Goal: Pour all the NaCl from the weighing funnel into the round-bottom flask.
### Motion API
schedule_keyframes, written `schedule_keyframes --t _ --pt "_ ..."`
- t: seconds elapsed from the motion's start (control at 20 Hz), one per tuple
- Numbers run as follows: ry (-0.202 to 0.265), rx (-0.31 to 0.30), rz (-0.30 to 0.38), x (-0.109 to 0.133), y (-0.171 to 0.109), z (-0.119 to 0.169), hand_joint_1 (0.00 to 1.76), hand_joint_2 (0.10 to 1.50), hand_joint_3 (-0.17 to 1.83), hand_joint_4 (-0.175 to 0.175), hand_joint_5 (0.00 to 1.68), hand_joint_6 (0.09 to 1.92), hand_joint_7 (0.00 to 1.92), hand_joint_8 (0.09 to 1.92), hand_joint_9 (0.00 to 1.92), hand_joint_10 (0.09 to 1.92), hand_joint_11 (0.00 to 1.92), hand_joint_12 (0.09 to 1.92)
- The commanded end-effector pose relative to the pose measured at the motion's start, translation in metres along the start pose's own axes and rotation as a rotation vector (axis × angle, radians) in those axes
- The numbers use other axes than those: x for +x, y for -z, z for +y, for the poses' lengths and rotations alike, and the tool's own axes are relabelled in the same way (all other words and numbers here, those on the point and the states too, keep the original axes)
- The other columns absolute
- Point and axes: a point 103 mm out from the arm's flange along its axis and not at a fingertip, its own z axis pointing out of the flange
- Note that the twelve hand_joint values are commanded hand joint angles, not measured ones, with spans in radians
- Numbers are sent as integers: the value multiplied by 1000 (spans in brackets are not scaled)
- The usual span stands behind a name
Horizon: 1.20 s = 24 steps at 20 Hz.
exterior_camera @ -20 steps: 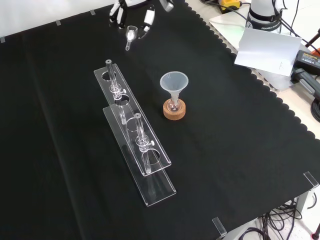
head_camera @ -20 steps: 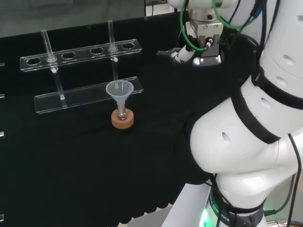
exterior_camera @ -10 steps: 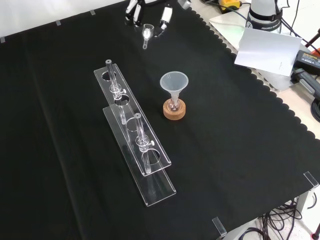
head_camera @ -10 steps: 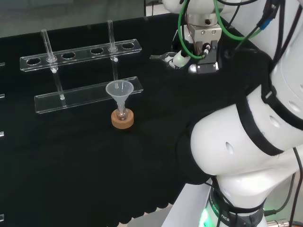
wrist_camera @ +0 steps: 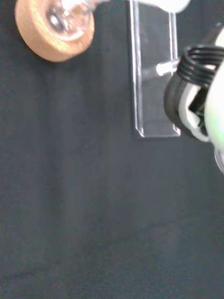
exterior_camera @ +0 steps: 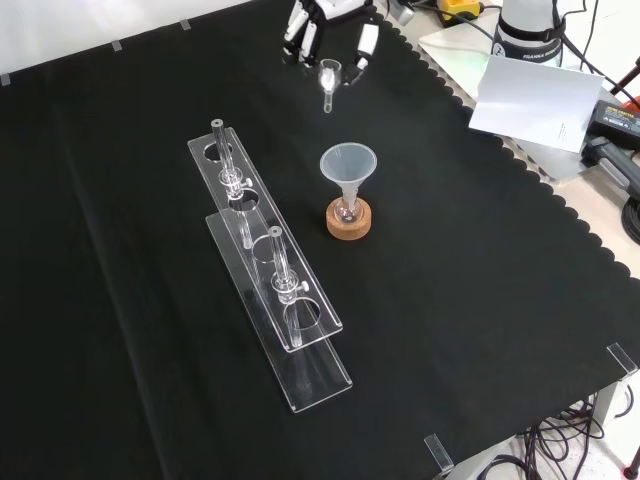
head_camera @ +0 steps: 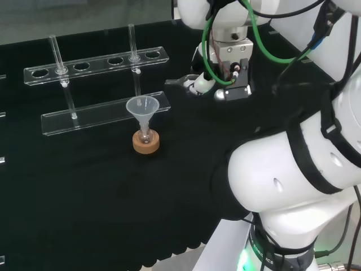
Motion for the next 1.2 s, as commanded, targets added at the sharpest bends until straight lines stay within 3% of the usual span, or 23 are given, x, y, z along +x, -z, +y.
schedule_keyframes --t 0.05,0.65,1.2 --pt "30 13 -28 21 -1 -11 1135 689 534 175 1359 464 593 715 1057 319 931 972" --pt "89 60 -140 43 4 -3 1135 689 534 175 1361 461 588 713 1057 312 934 965" --pt "110 94 -236 58 2 6 1136 689 533 175 1362 457 581 712 1056 305 933 960"
